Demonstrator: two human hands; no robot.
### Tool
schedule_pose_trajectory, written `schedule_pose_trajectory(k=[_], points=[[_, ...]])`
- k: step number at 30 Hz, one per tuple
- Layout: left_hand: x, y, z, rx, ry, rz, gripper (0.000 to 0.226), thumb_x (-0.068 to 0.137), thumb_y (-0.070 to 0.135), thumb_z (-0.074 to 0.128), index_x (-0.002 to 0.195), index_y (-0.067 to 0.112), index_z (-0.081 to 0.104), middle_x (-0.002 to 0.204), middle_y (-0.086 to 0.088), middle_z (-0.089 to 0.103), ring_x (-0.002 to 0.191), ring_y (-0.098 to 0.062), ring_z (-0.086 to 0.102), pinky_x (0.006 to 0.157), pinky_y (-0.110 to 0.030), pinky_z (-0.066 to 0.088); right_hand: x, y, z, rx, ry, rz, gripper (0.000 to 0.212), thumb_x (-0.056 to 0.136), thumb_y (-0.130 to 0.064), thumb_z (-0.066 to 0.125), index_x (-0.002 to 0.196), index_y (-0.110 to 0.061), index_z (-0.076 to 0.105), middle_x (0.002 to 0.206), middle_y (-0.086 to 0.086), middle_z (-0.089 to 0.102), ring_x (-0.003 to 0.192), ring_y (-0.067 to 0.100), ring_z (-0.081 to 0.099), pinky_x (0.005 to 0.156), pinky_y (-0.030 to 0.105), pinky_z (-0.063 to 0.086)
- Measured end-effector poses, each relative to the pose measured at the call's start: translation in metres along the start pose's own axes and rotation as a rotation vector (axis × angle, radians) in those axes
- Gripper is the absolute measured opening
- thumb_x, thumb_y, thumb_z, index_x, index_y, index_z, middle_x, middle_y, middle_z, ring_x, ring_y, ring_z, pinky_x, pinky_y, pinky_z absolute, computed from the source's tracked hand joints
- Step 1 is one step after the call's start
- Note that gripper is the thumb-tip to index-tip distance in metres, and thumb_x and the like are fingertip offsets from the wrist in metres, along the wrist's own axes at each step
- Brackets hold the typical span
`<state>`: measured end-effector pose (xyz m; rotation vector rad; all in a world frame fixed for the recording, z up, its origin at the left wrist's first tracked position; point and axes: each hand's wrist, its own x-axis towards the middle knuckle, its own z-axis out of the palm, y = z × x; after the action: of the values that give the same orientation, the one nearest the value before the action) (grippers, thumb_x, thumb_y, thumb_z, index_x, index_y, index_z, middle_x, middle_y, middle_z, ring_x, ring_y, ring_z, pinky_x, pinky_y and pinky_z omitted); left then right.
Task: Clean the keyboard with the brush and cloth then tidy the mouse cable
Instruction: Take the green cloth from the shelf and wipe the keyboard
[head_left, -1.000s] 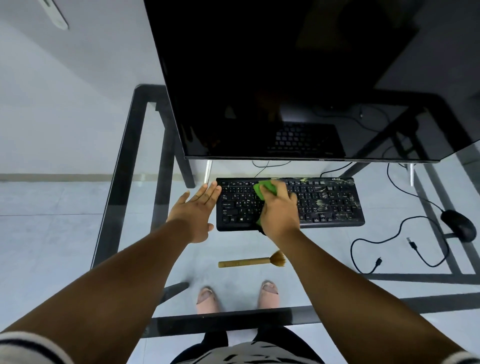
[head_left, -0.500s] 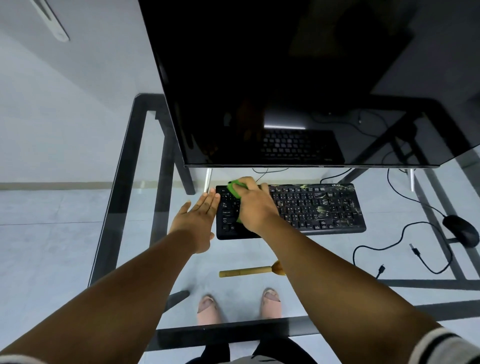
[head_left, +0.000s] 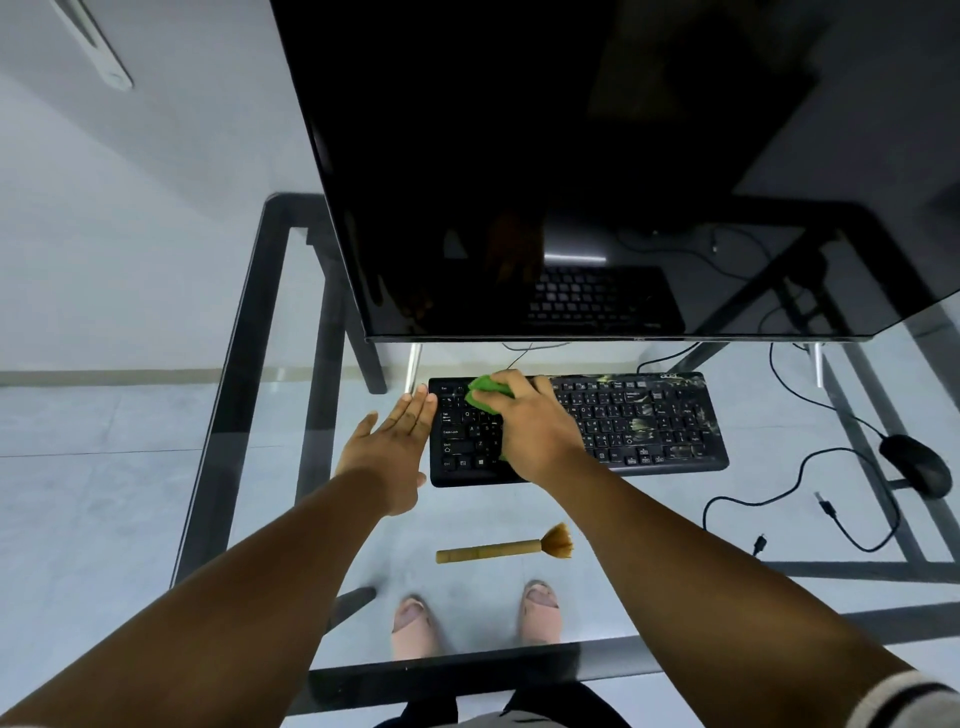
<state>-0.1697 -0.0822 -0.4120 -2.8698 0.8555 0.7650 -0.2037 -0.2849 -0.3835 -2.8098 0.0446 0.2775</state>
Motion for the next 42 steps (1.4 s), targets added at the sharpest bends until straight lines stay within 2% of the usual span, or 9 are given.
schedule_pose_trajectory(k=[4,12,16,22,26,31,35,40,42], points=[[0.000,0.000,0.001,-0.013,0.004,-0.003,0.093,0.097,0.031,0.047,0.146,0.020,-0.031,0.152,0.006,-0.037,0.147,-0.012,-0.019,0.122,-0.039,0.001,-0.007,0.006,0.001,0.020,0.050,0.085,0.068,0.081,0.005,0.052,0.133,-0.039,0.055,0.134,-0.016,0.038,0.114,0.019,0.032,0.071,0.031,0.055],[-0.007,0.000,0.013,-0.116,0.079,-0.045,0.092,0.097,0.030,0.048,0.148,0.023,-0.028,0.152,0.008,-0.036,0.147,-0.011,-0.017,0.122,-0.037,0.005,0.004,-0.010,-0.001,-0.021,-0.019,-0.019,0.074,0.080,0.004,0.055,0.137,-0.042,0.048,0.138,-0.016,0.033,0.120,0.018,0.032,0.074,0.034,0.055],[-0.011,0.004,0.023,-0.145,0.129,-0.043,0.087,0.098,0.024,0.044,0.143,0.020,-0.030,0.154,0.006,-0.032,0.149,-0.013,-0.013,0.120,-0.035,0.006,0.004,-0.007,-0.001,0.000,-0.001,0.038,0.067,0.081,0.000,0.054,0.135,-0.040,0.051,0.136,-0.013,0.036,0.118,0.019,0.031,0.077,0.036,0.056],[-0.010,0.003,0.021,-0.129,0.087,-0.042,0.085,0.101,0.029,0.042,0.145,0.019,-0.030,0.150,0.005,-0.035,0.148,-0.014,-0.017,0.120,-0.037,0.001,0.013,-0.031,0.003,-0.004,0.000,-0.068,0.068,0.081,0.003,0.054,0.134,-0.040,0.052,0.137,-0.015,0.036,0.119,0.019,0.033,0.073,0.036,0.055],[-0.010,0.002,0.019,-0.134,0.060,-0.036,0.084,0.101,0.029,0.041,0.144,0.021,-0.031,0.150,0.007,-0.035,0.147,-0.013,-0.018,0.120,-0.037,0.001,0.010,-0.022,-0.001,-0.048,0.002,-0.023,0.071,0.080,0.004,0.053,0.131,-0.045,0.053,0.134,-0.016,0.037,0.117,0.017,0.032,0.071,0.033,0.053],[-0.010,0.002,0.016,-0.132,0.041,-0.031,0.082,0.101,0.028,0.040,0.147,0.020,-0.028,0.155,0.005,-0.032,0.147,-0.014,-0.018,0.121,-0.038,0.000,0.012,-0.027,0.000,0.013,-0.019,-0.036,0.069,0.081,0.004,0.052,0.131,-0.044,0.055,0.136,-0.014,0.037,0.119,0.018,0.031,0.077,0.037,0.054],[-0.011,0.002,0.015,-0.128,0.044,-0.029,0.083,0.101,0.029,0.040,0.145,0.020,-0.030,0.150,0.006,-0.035,0.147,-0.014,-0.019,0.121,-0.038,-0.001,0.018,-0.033,0.001,0.009,-0.018,-0.066,0.066,0.081,0.003,0.053,0.128,-0.043,0.058,0.134,-0.013,0.038,0.118,0.019,0.033,0.079,0.038,0.054],[-0.013,0.002,0.017,-0.166,0.099,-0.025,0.083,0.100,0.031,0.041,0.148,0.022,-0.026,0.153,0.008,-0.034,0.147,-0.013,-0.020,0.121,-0.038,-0.001,0.005,0.000,0.002,0.066,0.121,0.093,0.060,0.082,0.005,0.050,0.118,-0.041,0.063,0.125,-0.017,0.045,0.111,0.017,0.034,0.066,0.030,0.051],[-0.016,-0.001,0.016,-0.183,0.141,-0.014,0.085,0.097,0.037,0.044,0.151,0.024,-0.020,0.157,0.007,-0.029,0.148,-0.014,-0.017,0.121,-0.038,0.000,-0.001,0.016,0.002,0.111,0.181,0.211,0.060,0.083,0.004,0.049,0.123,-0.039,0.062,0.129,-0.014,0.045,0.113,0.022,0.035,0.068,0.027,0.046]])
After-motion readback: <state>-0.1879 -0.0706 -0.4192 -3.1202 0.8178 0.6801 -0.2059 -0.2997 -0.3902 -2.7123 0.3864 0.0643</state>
